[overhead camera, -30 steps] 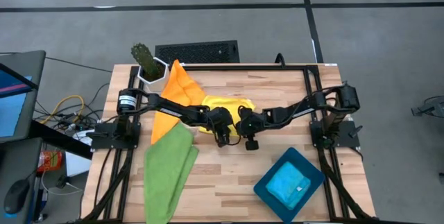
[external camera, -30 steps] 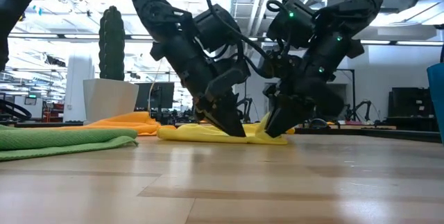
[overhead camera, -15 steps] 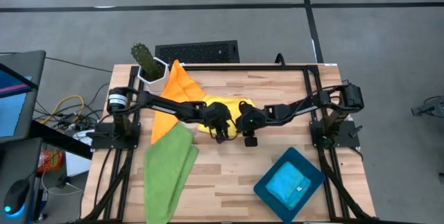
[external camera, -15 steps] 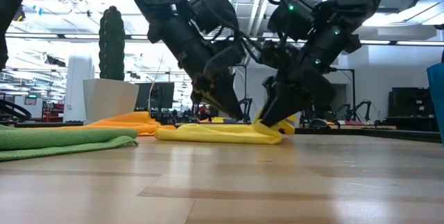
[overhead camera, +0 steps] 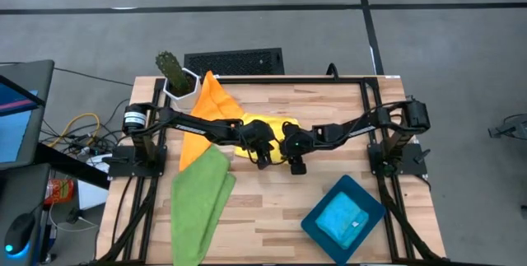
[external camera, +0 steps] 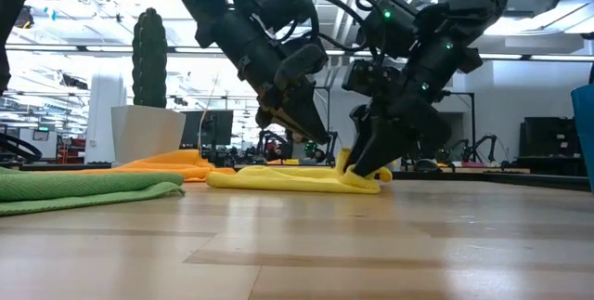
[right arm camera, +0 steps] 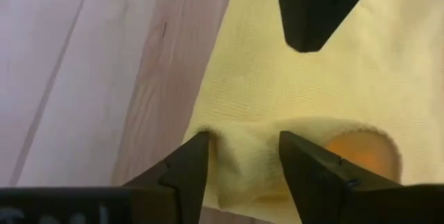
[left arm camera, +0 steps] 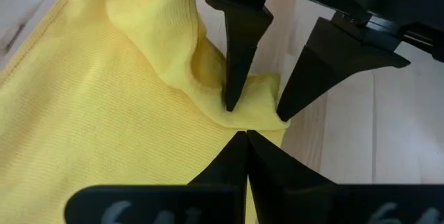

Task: Fold microfiber towels
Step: Fold the yellow microfiber towel

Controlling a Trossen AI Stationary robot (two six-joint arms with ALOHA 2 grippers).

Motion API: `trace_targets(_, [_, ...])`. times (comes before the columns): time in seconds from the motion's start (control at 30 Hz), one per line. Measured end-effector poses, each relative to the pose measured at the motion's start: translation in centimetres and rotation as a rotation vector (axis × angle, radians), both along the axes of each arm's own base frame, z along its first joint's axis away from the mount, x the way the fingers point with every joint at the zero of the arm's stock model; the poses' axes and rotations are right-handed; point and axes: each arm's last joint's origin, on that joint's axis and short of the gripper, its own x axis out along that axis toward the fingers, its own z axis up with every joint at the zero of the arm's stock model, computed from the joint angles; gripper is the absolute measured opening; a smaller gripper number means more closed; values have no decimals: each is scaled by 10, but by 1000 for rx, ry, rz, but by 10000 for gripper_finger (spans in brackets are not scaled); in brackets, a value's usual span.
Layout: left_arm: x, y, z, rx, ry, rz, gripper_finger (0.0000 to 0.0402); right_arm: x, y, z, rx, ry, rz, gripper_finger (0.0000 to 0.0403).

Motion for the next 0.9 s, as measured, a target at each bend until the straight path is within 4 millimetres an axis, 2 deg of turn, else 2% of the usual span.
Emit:
trace_targets(0.2, [-1,0,2,-5,3,4,0,3,-5,39,-4,-53,-13,201])
trace_targets(0.33, [-2,1,5,3,-1,12,0,-3,-12,57,-11,-94,-33,203])
trace_targets(0.4, [-3,1,5,4,6,15,0,-6,-14,55,-7,-57,-40,203])
trace_targets(0.57, [-4,1,4,12,19,24,0,-6,-10,36,40,25,-27,200])
trace_targets(0.77, [-4,1,3,13,29,25,0,3,-2,9,48,68,18,196])
trace_targets(0.9, [-6,1,2,12,46,25,0,9,2,13,37,45,44,196])
